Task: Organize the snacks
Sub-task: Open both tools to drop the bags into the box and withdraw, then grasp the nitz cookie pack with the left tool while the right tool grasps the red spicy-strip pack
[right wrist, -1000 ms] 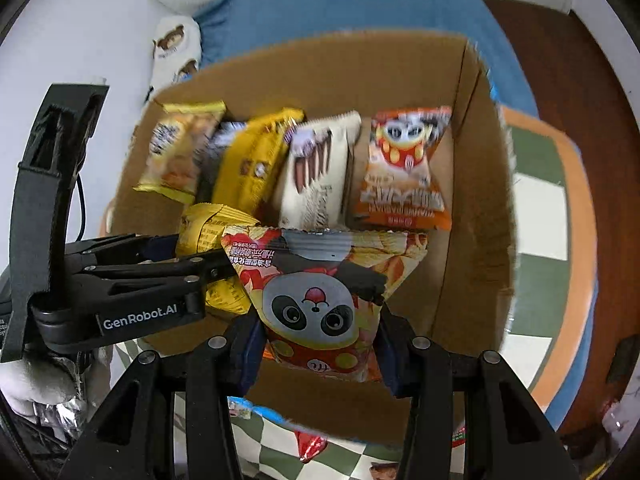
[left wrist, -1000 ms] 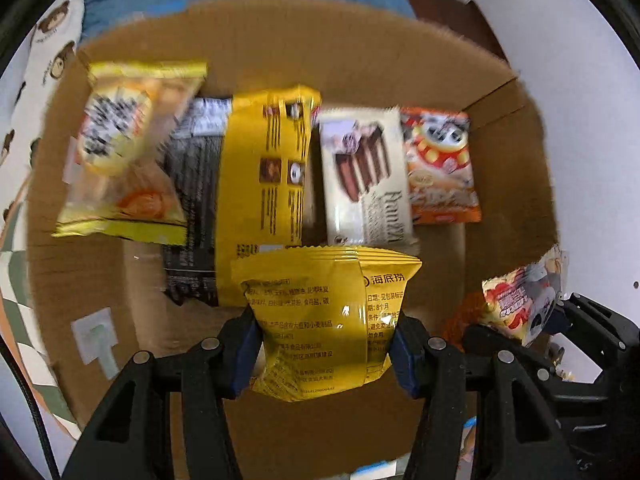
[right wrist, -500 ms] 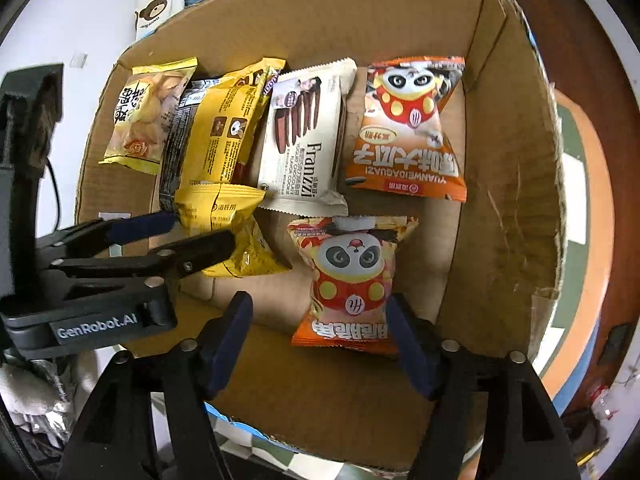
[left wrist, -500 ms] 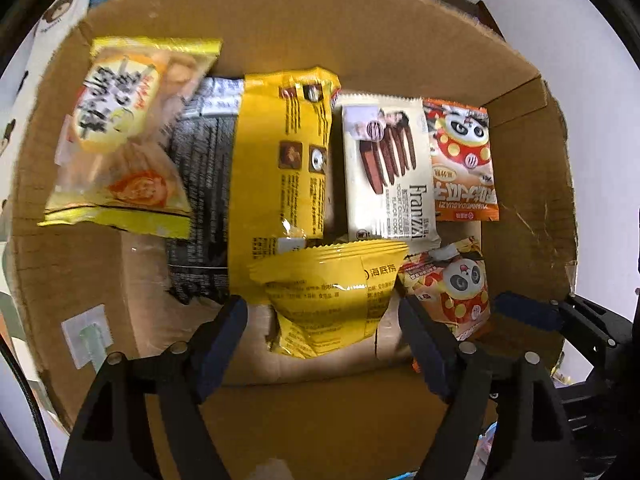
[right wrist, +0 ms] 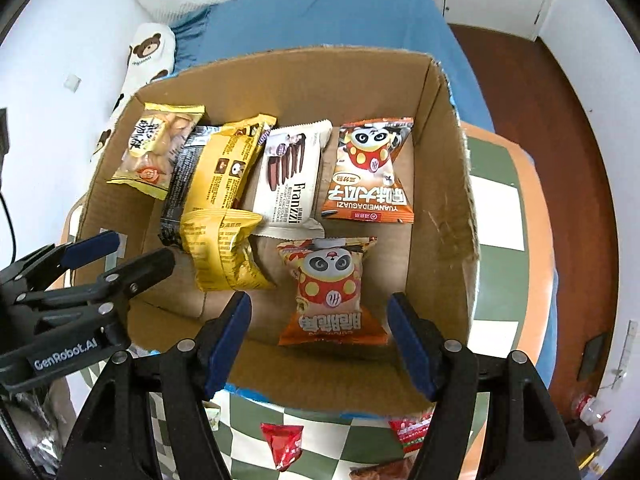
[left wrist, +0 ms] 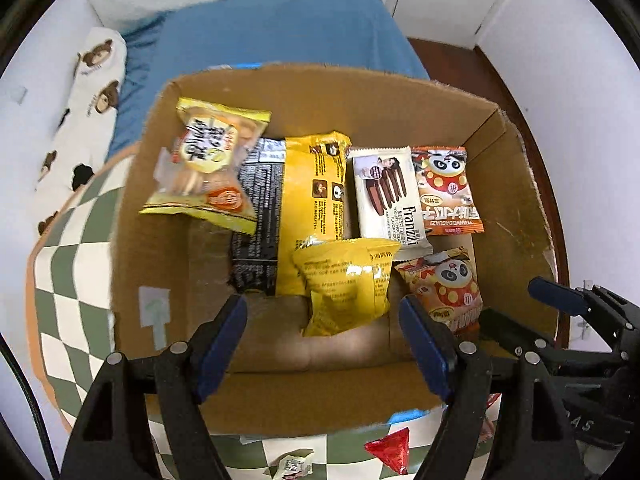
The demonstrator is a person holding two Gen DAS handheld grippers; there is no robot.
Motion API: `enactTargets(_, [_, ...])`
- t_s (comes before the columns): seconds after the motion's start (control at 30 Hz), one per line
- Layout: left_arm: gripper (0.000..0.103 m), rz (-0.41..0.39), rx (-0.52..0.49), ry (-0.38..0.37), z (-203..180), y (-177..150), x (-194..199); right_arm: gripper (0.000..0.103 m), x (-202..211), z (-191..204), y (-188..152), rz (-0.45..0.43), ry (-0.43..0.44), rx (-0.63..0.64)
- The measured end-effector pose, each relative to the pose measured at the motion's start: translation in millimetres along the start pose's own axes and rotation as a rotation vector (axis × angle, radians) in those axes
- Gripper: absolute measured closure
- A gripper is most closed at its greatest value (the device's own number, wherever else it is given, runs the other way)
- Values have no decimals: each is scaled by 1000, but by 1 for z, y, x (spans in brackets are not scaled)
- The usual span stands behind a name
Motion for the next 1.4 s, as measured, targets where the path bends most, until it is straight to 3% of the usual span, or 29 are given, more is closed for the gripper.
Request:
enactTargets(0.53, [26,-225,16,40,4,-60,58,30,56,31,-52,-214,-22,11])
enactTargets(0.87, [26,-302,22,21,8,-98,87,30,86,39,-95,-298,25,-24])
enactTargets(0.97, [26,-279,41,17,15,-114,78,29,79,30,-112,-280,48,-60])
enactTargets(1.17, [26,-145,83,61,41,-154,21,20,22,-11,-144,-131,62,-158])
enactTargets(1.4, [26,21,137,98,62,-178,-51,20,-44,-53,-160,-2,-30,-162])
Point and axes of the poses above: each gripper's, at about its wrist camera, not at the fingertips, and x roughly against the way its jaws point, z to its left, y to its top, the point moved 1 cm from there along -x, roughly the way its jaws point, and after that the axes turned 4 degrees about z, right-handed, at the moved point
